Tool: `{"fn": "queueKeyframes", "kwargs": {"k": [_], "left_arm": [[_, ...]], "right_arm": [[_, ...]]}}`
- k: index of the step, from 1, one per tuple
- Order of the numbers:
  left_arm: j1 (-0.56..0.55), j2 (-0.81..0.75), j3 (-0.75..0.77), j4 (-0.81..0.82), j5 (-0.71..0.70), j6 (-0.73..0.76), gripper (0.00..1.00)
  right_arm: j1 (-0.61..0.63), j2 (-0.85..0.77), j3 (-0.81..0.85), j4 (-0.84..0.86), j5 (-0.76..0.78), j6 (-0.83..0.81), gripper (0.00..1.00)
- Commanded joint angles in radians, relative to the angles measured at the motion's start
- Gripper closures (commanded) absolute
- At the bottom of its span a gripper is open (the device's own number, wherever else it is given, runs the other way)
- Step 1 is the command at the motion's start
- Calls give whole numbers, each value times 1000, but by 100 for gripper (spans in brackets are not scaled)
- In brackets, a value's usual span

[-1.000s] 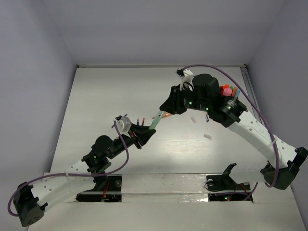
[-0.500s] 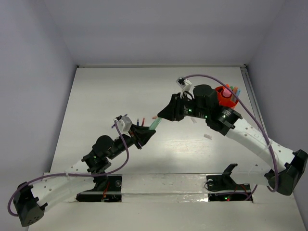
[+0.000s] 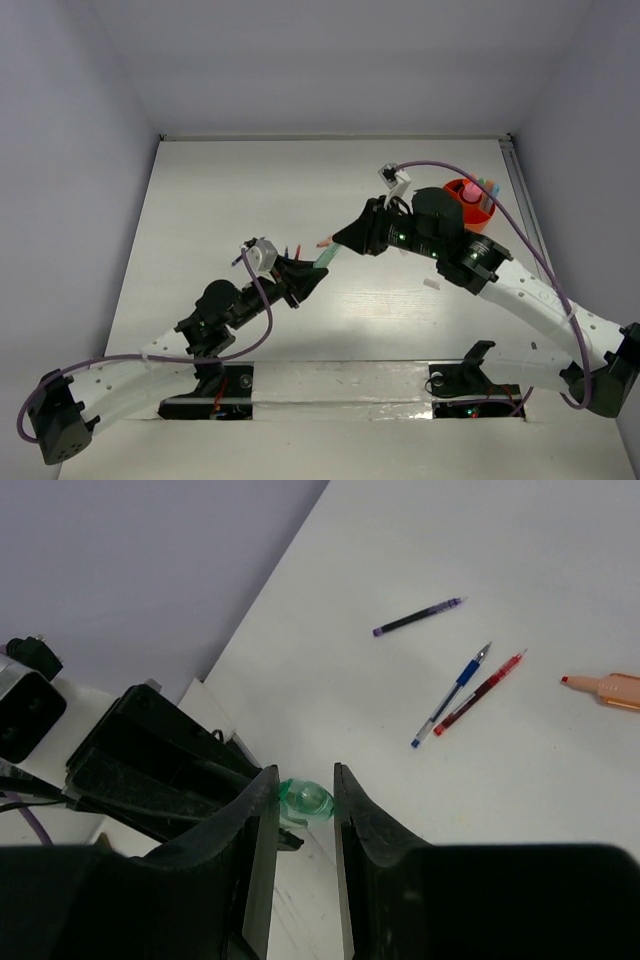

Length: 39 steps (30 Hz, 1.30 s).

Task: Sort the stationery into containers
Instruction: Close the pen cap on the pen.

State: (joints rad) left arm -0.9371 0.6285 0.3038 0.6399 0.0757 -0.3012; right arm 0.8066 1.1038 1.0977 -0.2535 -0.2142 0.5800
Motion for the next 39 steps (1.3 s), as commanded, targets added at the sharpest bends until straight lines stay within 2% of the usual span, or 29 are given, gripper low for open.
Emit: {"fn": "queueKeyframes", "kwargs": {"k": [1, 4, 14, 21, 24, 33, 35, 39], "left_arm": [[-2, 7, 86, 144, -16, -3, 100], [-2, 33, 124, 132, -17, 7, 100], [-2, 77, 236, 113, -65, 19, 100], [-2, 112, 308, 96, -67, 8, 100], [-2, 125, 340, 93, -67, 10, 100], [-2, 172, 426, 66, -103, 40, 100], [-2, 177, 422, 67, -91, 31, 100], [-2, 184, 361, 90, -48, 2, 100]], "right_arm": [[19, 43, -19, -20, -27, -26, 100], [52, 62, -65, 32, -34, -2, 100], [160, 4, -254, 125, 91, 53, 100], [268, 48, -369, 186, 156, 98, 100], [324, 80, -404, 203, 243, 119, 100], [394, 99, -577, 365, 300, 247, 100], [394, 81, -582, 372, 326, 245, 100], [381, 27, -506, 257, 478, 177, 100]]}}
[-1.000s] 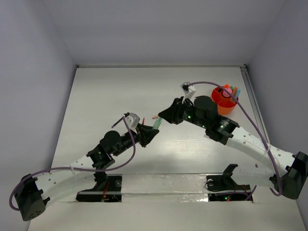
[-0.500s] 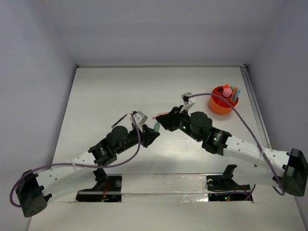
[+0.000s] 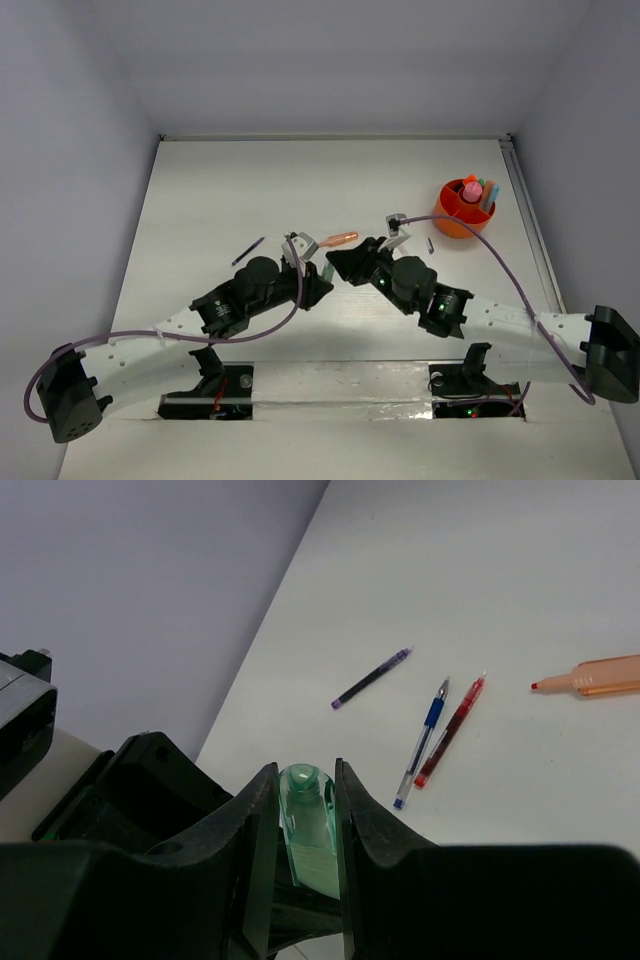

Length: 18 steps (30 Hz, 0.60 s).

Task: Sort the stationery into containers
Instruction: Close the pen cap on the pen.

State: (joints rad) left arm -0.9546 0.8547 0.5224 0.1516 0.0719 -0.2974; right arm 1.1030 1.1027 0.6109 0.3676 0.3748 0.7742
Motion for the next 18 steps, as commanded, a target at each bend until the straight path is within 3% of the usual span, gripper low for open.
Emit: {"fn": "queueKeyframes", "kwargs": {"k": [1, 7, 18], "left_arm": [[16, -40, 130, 582, -37, -6, 100], [16, -32, 56, 609, 14, -54, 100], [16, -33, -4, 658, 63, -100, 100]], "right_arm": [[69, 7, 13, -364, -85, -35, 100], [-38, -40, 73, -398, -155, -121, 100], [-138, -86, 95, -392, -266, -133, 100]]}}
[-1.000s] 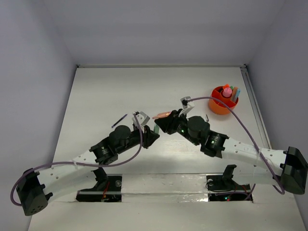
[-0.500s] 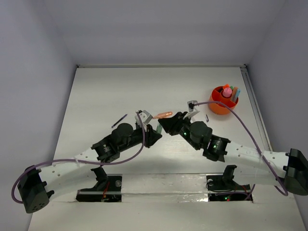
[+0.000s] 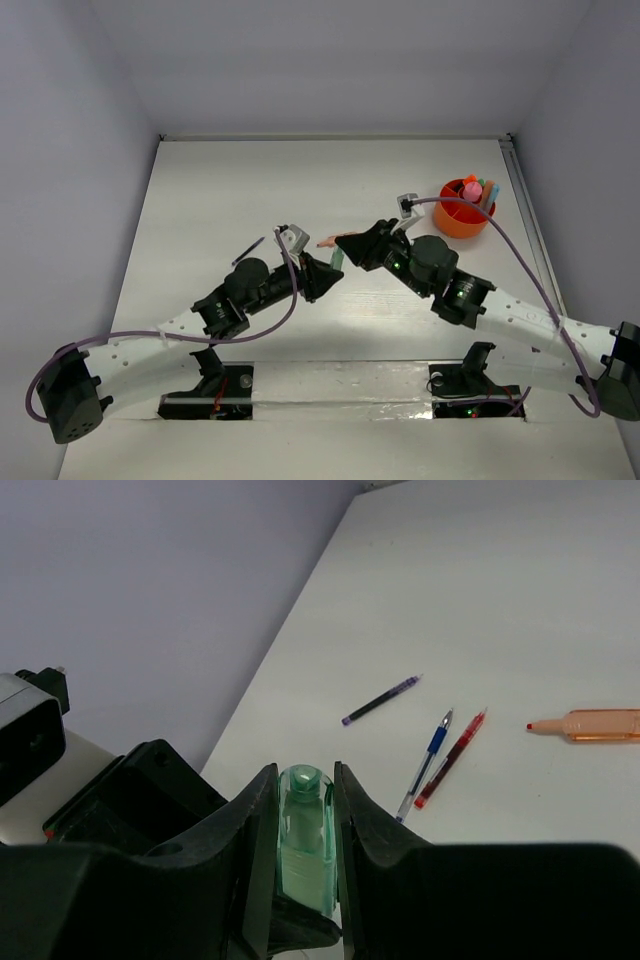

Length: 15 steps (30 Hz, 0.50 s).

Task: Sort the stationery into containers
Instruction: Close the pen cap on the pen, then place the pen in the storage box.

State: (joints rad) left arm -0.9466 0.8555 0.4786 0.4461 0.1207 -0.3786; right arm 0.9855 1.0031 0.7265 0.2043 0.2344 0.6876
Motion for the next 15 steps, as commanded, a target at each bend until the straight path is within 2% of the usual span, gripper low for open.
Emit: {"fn": "queueKeyframes", "kwargs": {"k": [1, 4, 6, 7, 11, 15], "left_arm": [[8, -33, 37, 364, 14, -19, 100], [8, -20, 28, 361, 8, -22, 100], [8, -12, 26, 358, 4, -22, 90], [8, -3, 26, 355, 5, -22, 75], [8, 14, 22, 341, 13, -10, 36], [8, 2, 0, 306, -7, 6, 20]], "right_arm": [[-34, 8, -13, -230, -127, -48, 100], [-88, -7, 5, -230, -136, -56, 100], [-125, -8, 17, -227, -150, -60, 100], [-137, 0, 24, -223, -156, -62, 100], [-220, 29, 47, -201, -178, -71, 100], [-330, 57, 45, -129, -228, -63, 100]]}}
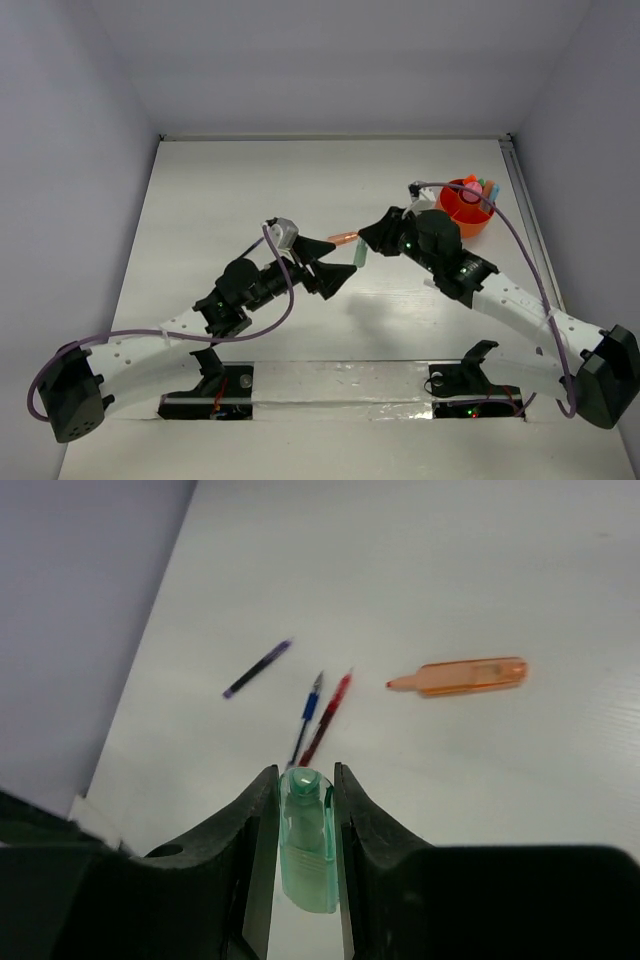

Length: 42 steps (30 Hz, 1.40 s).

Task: Sort the stationery into containers
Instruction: Place the pen in the storage box.

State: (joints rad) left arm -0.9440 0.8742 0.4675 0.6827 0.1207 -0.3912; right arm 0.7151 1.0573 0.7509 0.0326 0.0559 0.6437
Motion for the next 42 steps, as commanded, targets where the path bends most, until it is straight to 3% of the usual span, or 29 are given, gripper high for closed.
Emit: {"fn": "queueKeyframes", "kwargs": {"k": [1, 7, 10, 15, 21, 29, 36, 42], "left_arm": [[5, -32, 5, 61, -13, 25, 17], [5, -90, -6, -21, -58, 54, 1], [5, -119, -13, -80, -78, 75, 1], [5, -159, -75, -103, -107, 48, 1], [5, -138, -115, -52, -143, -5, 1], [5, -63, -50, -97, -207, 3, 1], [5, 25, 5, -112, -220, 15, 1], [5, 42, 0, -101, -224, 8, 1]], "right_arm": [[-80, 6, 21, 50, -83, -18, 100], [-210, 15, 53, 30, -79, -53, 100], [-302, -16, 53, -6, -59, -88, 100], [-426, -36, 70, -30, 135, -165, 100], [-462, 27, 122, -8, 306, -257, 100], [-482, 113, 149, 167, 453, -449, 100], [-482, 225, 143, 346, 456, -558, 100], [-500, 303, 166, 401, 452, -602, 100]]}}
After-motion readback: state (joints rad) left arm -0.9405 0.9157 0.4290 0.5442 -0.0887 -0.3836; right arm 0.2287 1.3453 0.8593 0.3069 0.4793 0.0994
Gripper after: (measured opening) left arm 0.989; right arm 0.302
